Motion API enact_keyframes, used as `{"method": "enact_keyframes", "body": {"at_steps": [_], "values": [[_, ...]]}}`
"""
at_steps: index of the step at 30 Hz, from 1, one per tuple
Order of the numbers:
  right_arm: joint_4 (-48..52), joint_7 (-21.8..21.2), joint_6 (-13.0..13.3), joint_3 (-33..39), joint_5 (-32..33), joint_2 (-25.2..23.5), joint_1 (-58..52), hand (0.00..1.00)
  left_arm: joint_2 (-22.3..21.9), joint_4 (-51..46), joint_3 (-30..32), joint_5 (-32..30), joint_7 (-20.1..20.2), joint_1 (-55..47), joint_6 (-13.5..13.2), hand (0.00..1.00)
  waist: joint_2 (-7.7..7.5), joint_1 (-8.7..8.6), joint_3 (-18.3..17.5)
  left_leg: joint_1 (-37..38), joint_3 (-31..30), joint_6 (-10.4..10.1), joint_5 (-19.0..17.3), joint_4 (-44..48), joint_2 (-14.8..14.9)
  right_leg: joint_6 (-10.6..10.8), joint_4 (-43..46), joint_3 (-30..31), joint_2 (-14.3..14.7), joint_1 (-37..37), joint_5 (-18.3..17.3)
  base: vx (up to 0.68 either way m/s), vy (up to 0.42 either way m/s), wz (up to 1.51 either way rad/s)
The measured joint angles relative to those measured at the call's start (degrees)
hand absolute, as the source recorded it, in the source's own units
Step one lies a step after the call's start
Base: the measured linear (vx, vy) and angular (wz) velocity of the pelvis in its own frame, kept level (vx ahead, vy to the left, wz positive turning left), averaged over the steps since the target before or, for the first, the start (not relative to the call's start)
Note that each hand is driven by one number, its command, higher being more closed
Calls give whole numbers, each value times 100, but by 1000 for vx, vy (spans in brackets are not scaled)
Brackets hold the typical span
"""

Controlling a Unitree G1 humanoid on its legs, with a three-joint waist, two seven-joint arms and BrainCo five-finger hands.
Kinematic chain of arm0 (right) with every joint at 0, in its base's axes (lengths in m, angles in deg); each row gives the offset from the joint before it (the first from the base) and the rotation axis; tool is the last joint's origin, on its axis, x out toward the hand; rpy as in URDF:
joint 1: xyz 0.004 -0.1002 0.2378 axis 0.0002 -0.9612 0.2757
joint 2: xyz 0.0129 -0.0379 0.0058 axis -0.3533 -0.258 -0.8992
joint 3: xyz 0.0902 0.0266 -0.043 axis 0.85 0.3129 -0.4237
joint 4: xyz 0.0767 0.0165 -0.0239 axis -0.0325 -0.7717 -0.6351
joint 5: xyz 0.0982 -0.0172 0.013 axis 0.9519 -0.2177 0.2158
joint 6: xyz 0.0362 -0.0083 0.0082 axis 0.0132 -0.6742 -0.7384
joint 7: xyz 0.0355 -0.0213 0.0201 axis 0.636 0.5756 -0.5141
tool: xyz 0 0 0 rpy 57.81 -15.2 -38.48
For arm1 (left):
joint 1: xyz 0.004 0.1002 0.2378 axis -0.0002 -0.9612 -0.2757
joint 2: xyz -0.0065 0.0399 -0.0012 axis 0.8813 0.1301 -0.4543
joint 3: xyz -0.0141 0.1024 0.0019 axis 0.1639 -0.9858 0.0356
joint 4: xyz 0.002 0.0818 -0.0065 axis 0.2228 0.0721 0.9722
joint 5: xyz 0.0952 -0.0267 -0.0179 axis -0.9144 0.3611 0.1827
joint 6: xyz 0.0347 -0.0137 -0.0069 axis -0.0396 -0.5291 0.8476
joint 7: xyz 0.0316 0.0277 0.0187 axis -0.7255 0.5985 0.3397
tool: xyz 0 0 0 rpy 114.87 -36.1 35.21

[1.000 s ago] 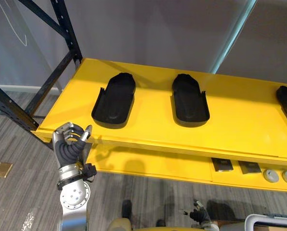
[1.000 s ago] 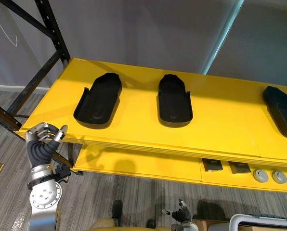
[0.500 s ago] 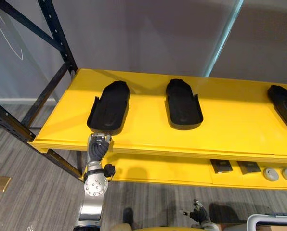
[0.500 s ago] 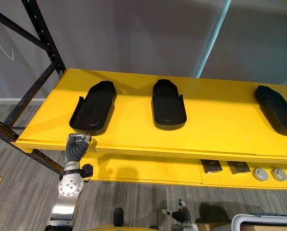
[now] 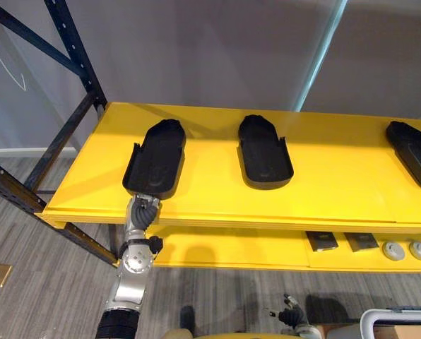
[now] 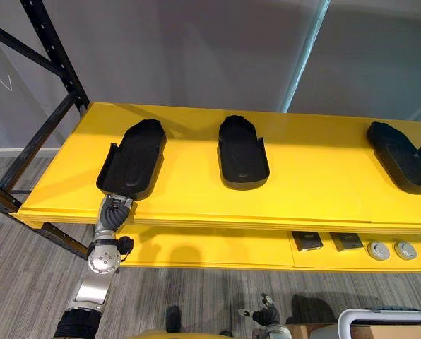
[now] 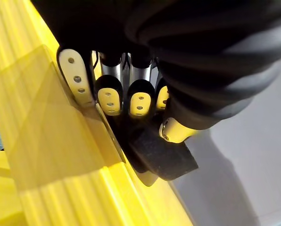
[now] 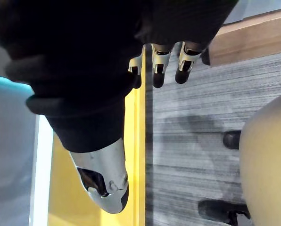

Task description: Walk over and take plastic housings, then place them on the shelf

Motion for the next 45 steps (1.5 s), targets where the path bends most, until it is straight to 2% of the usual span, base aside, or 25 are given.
{"method": "enact_keyframes", "body": {"at_steps": [7,12,17,22,31,34,36,42,45], "values": [[-10,-16,0,-11,-5,0,43,0,121,199,-14,-47,-9,231,-26,100,-4,2,6,-115,-50,-1,0,0,-8,-31,36,84,17,-136,-23,-1,1,-1],[-12,-52,5,-13,-3,-5,39,0,192,145,-207,-593,-130,299,105,100,-34,-4,18,-192,-83,-3,2,0,-31,-24,43,121,6,-224,-20,1,8,-1],[-13,-66,8,-16,-1,-8,26,0,186,63,-312,-775,-233,297,172,100,-69,-1,36,-203,-109,-2,2,0,-77,-13,63,123,-29,-231,-16,29,8,3],[-16,-62,9,-18,-1,-20,13,0,176,-353,-323,-894,-263,75,227,100,-167,1,87,-213,-115,9,15,2,-106,39,74,121,-55,-242,16,54,-4,1],[-16,-52,47,-23,-1,-23,49,0,131,-389,-375,-898,-363,25,234,100,-167,8,90,-192,-149,62,53,2,-118,42,64,96,-59,-201,19,28,-8,2],[-16,-20,51,-33,-1,-26,51,0,131,-736,-468,-900,-367,15,223,100,-202,-3,108,-187,-149,62,52,2,-125,43,64,100,-66,-199,18,0,0,0],[-16,19,54,-50,-1,-26,45,0,115,-1105,-564,-900,-381,28,114,100,-226,-8,123,-184,-148,66,51,2,-144,43,58,112,-81,-196,18,32,-2,-3],[-17,26,54,-57,-1,-80,12,0,-68,-1320,-755,-898,-463,78,47,100,-246,-21,140,-114,-143,74,50,4,-193,28,0,119,-123,-83,38,52,-5,0],[-17,27,62,-65,-1,-125,3,0,-163,-1903,-782,-896,-481,67,24,100,-272,-21,144,-115,-114,74,49,32,-169,-23,0,136,-110,-88,70,41,-19,-3]]}}
